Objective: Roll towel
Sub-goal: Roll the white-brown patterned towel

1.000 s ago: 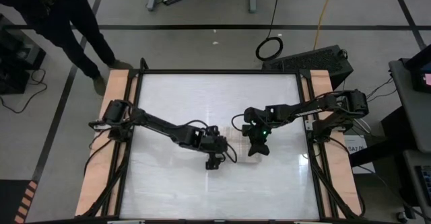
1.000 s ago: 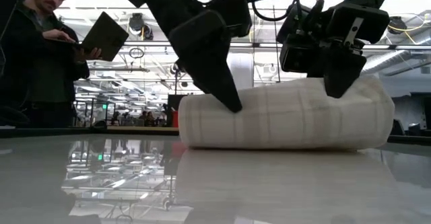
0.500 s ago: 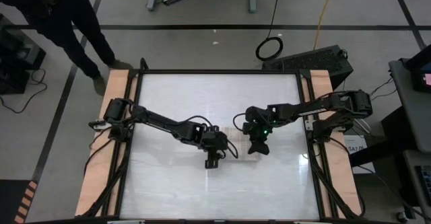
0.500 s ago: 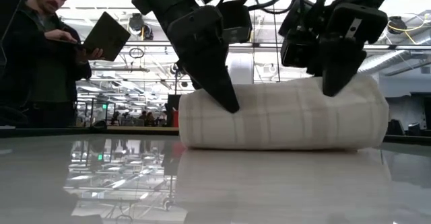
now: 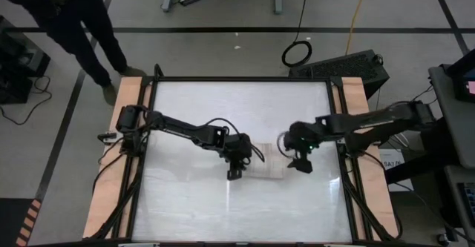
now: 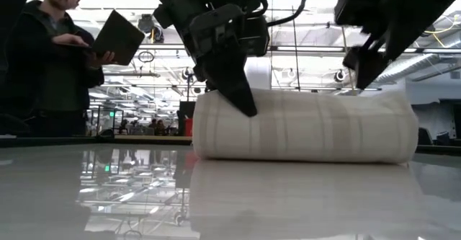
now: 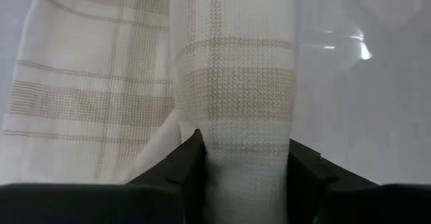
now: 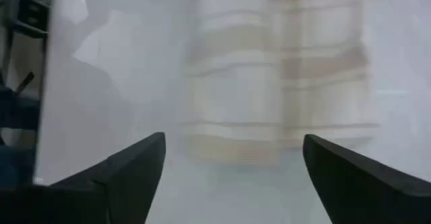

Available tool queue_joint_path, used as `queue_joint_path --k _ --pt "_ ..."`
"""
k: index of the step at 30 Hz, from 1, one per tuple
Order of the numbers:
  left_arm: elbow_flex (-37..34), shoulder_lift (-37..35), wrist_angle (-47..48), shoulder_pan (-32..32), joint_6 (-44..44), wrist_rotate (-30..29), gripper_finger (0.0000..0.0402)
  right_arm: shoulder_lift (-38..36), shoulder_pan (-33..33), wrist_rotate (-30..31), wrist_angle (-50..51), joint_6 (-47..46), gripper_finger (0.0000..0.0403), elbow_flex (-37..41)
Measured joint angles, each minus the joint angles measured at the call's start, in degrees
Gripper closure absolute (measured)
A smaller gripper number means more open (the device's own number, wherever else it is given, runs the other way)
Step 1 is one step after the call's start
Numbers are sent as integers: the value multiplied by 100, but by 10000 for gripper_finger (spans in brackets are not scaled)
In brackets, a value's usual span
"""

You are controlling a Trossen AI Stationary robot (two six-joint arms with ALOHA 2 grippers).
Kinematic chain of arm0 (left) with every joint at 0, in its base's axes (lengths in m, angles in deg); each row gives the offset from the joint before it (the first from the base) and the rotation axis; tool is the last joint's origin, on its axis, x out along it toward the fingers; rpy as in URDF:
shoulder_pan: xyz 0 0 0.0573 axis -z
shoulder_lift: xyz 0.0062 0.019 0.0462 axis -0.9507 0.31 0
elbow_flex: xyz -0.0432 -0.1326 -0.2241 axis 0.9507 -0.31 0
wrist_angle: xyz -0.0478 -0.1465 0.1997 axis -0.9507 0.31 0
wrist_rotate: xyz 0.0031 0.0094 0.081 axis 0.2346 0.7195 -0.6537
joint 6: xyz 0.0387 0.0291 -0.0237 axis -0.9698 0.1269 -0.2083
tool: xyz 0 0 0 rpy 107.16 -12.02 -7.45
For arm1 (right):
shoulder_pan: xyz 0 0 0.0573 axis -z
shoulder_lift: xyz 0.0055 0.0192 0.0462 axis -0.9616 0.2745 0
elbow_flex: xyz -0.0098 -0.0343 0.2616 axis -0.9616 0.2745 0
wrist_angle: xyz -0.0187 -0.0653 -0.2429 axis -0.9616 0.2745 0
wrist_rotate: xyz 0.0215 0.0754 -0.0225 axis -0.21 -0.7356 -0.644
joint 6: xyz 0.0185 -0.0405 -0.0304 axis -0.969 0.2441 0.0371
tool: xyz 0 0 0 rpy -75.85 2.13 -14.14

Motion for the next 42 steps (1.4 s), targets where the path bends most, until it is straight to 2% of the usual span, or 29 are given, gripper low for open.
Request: queue_joint_path --k 4,8,17,22,27,32,42 --pt "0 0 3 -113 32 249 256 -161 -644 392 -275 -493 49 -2" --pt "0 0 17 -204 43 262 256 -16 -1160 1216 -344 -573 29 -2" --pt "0 0 106 -389 438 267 256 905 -1568 2578 -490 -654 16 -2" --pt "0 0 278 -424 482 400 256 1195 -1600 2642 -646 -808 16 0" --pt "0 0 295 -423 546 523 256 1257 -1631 2924 -912 -447 16 0" --pt "0 0 299 -423 702 764 257 1257 -1614 2888 -1050 -356 16 0" --pt "0 0 299 -437 758 773 256 1257 -1571 2824 -1048 171 16 96"
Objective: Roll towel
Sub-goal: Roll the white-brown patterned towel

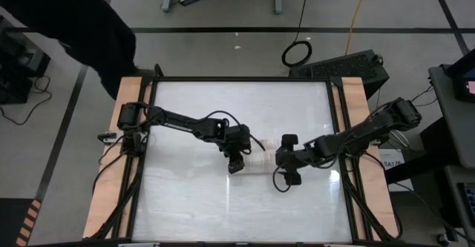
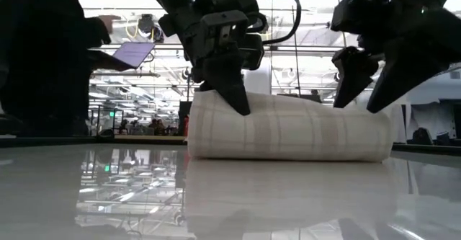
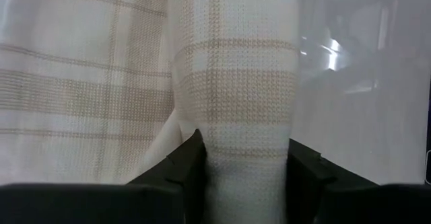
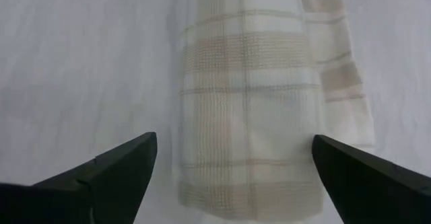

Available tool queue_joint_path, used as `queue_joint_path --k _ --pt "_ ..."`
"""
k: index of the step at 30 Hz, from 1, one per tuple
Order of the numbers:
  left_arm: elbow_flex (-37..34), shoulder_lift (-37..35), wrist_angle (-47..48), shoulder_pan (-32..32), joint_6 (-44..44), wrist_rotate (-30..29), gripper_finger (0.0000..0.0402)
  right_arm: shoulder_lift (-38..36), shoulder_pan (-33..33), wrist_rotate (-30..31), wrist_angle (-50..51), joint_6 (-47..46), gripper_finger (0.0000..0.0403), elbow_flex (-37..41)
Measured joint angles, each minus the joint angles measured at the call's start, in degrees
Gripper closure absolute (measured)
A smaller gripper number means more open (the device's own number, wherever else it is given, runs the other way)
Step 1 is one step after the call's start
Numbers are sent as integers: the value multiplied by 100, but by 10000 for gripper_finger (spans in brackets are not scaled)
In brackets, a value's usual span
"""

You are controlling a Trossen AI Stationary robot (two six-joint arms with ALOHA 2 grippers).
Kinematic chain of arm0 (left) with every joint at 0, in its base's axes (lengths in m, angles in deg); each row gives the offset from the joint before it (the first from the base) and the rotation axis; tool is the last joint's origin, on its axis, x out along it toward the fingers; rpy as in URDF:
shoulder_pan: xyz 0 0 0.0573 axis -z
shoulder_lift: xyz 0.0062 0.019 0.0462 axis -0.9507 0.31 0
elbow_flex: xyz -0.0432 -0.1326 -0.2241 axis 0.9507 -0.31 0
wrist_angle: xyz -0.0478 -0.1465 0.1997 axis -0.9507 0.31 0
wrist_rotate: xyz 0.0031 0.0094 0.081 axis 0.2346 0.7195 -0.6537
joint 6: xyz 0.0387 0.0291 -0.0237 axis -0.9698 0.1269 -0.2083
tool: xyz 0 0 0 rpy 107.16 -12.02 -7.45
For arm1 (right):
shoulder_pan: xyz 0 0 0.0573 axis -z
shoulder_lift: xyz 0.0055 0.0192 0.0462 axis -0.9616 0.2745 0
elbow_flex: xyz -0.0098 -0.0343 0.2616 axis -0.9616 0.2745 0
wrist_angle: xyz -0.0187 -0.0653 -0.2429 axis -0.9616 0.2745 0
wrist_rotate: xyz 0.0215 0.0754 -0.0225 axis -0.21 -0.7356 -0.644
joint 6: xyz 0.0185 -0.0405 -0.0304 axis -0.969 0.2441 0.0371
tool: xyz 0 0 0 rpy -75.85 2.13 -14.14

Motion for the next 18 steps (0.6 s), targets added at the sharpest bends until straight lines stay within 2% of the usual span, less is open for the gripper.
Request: queue_joint_path --k 6,10,18 --pt "0 0 -5 -48 0 -29 256 2 193 -119 -339 88 16 355" --pt "0 0 -3 -67 -20 -34 256 2 330 -133 -630 484 16 532" --pt "-2 0 -8 -67 -37 -206 256 2 657 -669 -913 679 11 695"
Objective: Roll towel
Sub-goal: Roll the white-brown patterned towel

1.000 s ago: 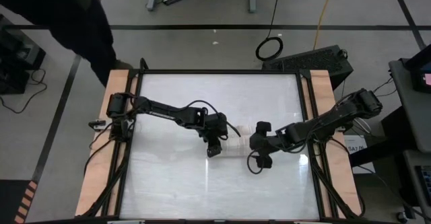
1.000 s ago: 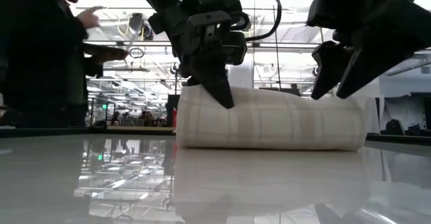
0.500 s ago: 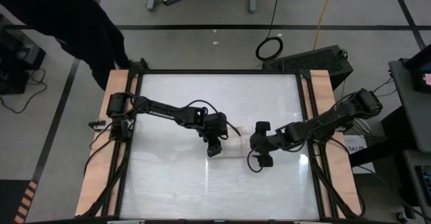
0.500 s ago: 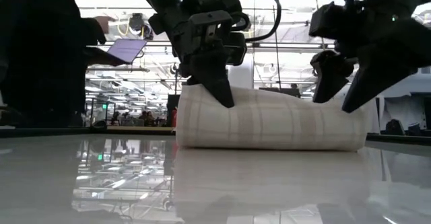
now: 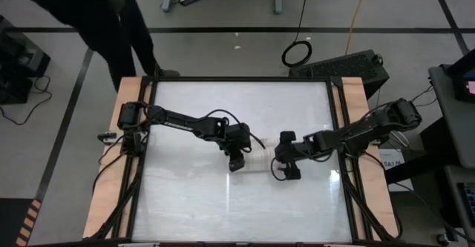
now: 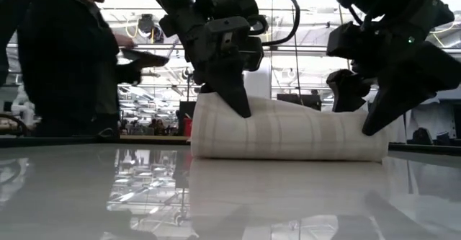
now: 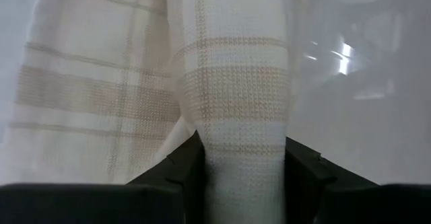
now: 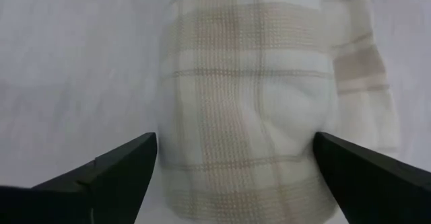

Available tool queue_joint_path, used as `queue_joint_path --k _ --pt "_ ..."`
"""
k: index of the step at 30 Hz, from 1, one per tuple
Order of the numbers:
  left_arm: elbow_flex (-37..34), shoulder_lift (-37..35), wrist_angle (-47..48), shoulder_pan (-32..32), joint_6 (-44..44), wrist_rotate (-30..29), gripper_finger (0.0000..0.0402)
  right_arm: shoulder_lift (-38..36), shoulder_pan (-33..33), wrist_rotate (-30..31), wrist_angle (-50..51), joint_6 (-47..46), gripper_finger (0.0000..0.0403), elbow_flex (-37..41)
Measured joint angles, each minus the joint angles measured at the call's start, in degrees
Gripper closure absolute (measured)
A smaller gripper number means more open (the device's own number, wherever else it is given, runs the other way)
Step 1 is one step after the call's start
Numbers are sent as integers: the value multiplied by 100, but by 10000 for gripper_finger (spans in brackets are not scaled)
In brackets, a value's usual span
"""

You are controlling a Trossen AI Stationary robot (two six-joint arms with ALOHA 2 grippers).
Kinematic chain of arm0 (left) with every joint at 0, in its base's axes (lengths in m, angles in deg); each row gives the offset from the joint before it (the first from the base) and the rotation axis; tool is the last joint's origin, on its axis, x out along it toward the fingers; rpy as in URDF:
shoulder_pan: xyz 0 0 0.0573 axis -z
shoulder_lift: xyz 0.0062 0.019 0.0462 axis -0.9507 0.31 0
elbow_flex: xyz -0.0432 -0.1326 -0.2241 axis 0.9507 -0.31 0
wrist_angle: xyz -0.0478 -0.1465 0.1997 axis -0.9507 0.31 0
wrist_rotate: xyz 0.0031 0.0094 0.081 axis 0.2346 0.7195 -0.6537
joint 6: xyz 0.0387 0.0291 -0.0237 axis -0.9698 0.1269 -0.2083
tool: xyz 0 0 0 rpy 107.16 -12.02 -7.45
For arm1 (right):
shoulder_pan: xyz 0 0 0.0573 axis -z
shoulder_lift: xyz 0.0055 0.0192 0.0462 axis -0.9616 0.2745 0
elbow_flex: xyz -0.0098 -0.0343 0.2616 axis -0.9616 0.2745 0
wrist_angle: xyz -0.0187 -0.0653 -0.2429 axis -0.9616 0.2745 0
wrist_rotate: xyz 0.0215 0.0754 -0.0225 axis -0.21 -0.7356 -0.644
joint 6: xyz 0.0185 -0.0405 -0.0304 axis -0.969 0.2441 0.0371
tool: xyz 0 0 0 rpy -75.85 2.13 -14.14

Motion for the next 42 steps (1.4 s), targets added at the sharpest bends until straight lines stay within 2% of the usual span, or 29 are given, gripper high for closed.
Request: queue_joint_path --k 4,7,12,15,18,21,26,31,37,42 --pt "-2 0 -32 -1 -3 -178 256 128 127 -121 2 215 5 0" --pt "-2 0 -50 0 -3 -262 256 418 217 -474 -111 300 15 -2" --pt "-2 0 -31 4 -1 -449 256 820 236 -545 -354 270 44 -17" --pt "-2 0 -31 7 4 -486 256 883 258 -523 -376 199 67 -17" --pt "-2 0 -31 22 64 -760 255 887 273 -555 -370 191 96 -17" --pt "-2 -40 -18 54 -59 -865 238 890 273 -615 -368 178 129 -15" --pt "4 -238 10 52 58 -964 187 894 278 -748 -384 179 180 -17" --pt "4 -575 395 52 208 -1144 150 881 278 -841 -378 137 222 -26" --pt "4 -995 845 84 268 -1149 141 885 279 -872 -217 112 251 -142" --pt "9 -1291 911 249 658 -1182 141 898 449 -1518 -103 -7 258 -286"
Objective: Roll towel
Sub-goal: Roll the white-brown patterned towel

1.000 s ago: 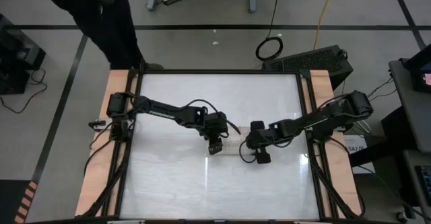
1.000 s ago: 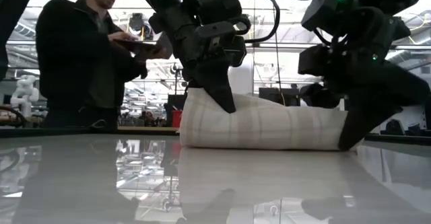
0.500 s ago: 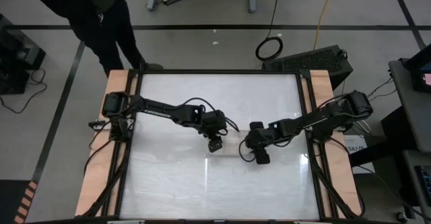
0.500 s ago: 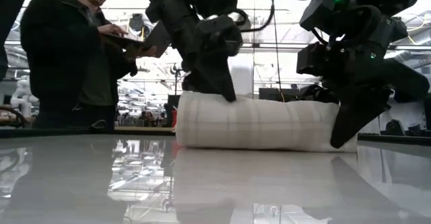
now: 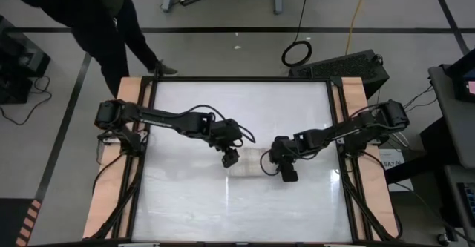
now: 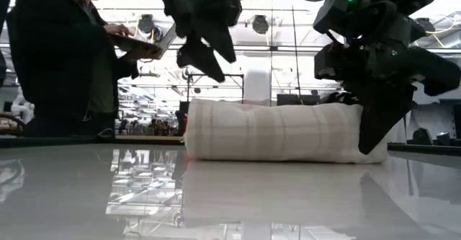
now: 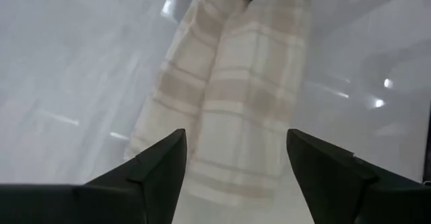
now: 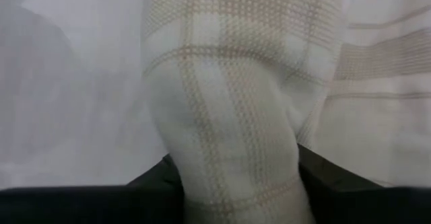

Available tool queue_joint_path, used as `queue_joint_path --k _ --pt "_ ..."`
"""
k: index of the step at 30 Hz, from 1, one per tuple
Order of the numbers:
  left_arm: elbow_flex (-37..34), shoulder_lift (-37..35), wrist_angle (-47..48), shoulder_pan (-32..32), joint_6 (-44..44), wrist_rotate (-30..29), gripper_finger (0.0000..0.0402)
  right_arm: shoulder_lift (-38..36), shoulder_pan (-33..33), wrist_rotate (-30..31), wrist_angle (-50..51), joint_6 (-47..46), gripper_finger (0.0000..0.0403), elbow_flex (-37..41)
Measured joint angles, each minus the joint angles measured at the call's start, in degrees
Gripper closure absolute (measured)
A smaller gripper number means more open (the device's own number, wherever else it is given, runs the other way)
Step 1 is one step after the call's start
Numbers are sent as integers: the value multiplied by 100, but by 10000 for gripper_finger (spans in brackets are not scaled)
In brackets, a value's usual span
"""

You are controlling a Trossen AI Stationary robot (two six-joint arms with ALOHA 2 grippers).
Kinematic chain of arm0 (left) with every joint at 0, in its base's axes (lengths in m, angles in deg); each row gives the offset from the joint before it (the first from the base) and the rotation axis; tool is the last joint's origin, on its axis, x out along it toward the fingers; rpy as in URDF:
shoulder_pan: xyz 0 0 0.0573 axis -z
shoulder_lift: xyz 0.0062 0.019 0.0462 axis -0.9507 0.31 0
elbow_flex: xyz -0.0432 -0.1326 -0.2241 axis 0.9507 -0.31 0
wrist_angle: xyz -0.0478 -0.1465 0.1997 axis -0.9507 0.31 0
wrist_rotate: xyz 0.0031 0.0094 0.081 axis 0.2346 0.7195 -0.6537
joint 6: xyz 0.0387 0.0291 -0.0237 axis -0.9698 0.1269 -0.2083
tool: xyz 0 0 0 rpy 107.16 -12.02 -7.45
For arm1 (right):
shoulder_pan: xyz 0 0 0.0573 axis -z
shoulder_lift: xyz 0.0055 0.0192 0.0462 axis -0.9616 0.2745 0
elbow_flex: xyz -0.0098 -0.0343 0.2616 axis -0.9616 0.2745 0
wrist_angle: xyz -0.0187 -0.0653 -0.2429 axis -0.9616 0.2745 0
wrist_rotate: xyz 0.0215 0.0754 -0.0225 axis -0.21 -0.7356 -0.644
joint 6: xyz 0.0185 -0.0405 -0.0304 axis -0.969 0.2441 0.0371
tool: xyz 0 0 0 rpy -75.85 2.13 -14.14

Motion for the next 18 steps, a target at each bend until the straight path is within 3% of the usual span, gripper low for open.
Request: queue_joint_path --k 9,18 --pt "0 -281 -37 672 292 -800 142 2 428 -1082 -26 -124 259 -13" --pt "0 185 -386 1166 368 -1260 142 4 894 -1791 -149 -223 259 77"
